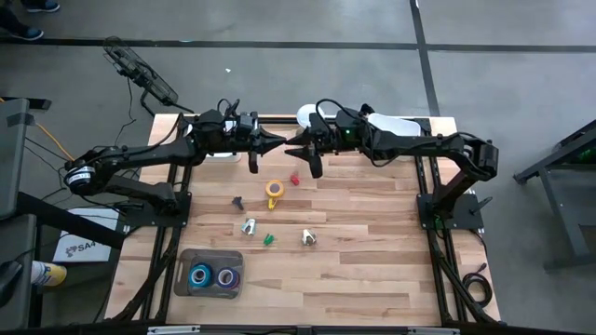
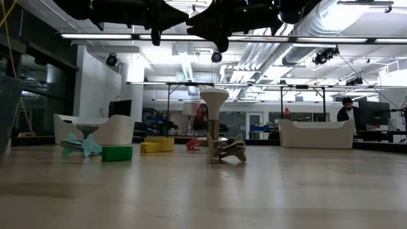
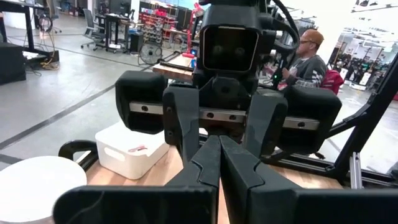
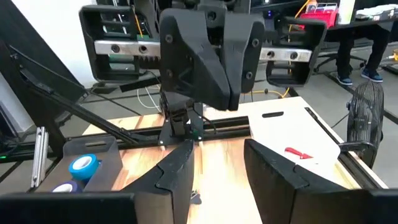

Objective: Pick and place Stapler, Stapler remover, tape
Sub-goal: Put the right red stapler into the left white bin

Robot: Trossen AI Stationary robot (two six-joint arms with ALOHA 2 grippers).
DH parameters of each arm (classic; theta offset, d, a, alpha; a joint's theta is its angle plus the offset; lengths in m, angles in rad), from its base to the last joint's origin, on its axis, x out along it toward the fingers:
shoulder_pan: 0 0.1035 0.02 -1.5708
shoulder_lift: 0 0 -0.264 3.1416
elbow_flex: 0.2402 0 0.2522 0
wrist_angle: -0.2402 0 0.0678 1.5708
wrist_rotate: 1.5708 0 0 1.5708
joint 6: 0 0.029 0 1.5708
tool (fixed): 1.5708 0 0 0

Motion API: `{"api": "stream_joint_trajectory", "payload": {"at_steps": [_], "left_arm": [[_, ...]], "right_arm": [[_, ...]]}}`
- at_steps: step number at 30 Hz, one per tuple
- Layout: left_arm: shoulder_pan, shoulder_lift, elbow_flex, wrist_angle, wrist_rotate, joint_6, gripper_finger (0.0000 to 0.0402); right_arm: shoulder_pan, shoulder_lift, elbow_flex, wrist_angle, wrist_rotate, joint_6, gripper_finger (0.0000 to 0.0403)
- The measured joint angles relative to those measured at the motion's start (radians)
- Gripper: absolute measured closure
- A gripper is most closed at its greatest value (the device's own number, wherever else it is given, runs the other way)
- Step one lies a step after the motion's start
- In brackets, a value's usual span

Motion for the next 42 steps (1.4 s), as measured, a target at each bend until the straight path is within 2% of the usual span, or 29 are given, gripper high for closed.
{"api": "stream_joint_trajectory", "payload": {"at_steps": [8, 18, 27, 33, 38, 42], "left_arm": [[0.000, 0.000, 0.000, -0.001, 0.000, 0.000, 0.0401], [0.000, -0.003, 0.000, -0.043, -0.001, 0.011, 0.0401], [0.000, -0.003, 0.000, -0.086, -0.003, 0.011, 0.0401], [0.000, -0.003, 0.002, -0.128, -0.035, 0.011, 0.0401], [0.000, -0.003, 0.002, -0.146, -0.067, 0.011, 0.0402], [0.000, -0.003, 0.002, -0.153, -0.067, 0.011, 0.0402]], "right_arm": [[0.000, 0.000, 0.000, -0.025, 0.000, 0.001, 0.0269], [0.000, 0.000, 0.000, -0.372, 0.056, 0.034, 0.0269], [0.000, 0.000, 0.000, -0.575, 0.061, 0.026, 0.0269], [0.000, 0.000, 0.000, -0.680, 0.137, 0.189, 0.0269], [0.000, 0.000, 0.000, -0.724, 0.140, 0.278, 0.0269], [0.001, 0.000, 0.000, -0.825, 0.116, 0.338, 0.0266]]}}
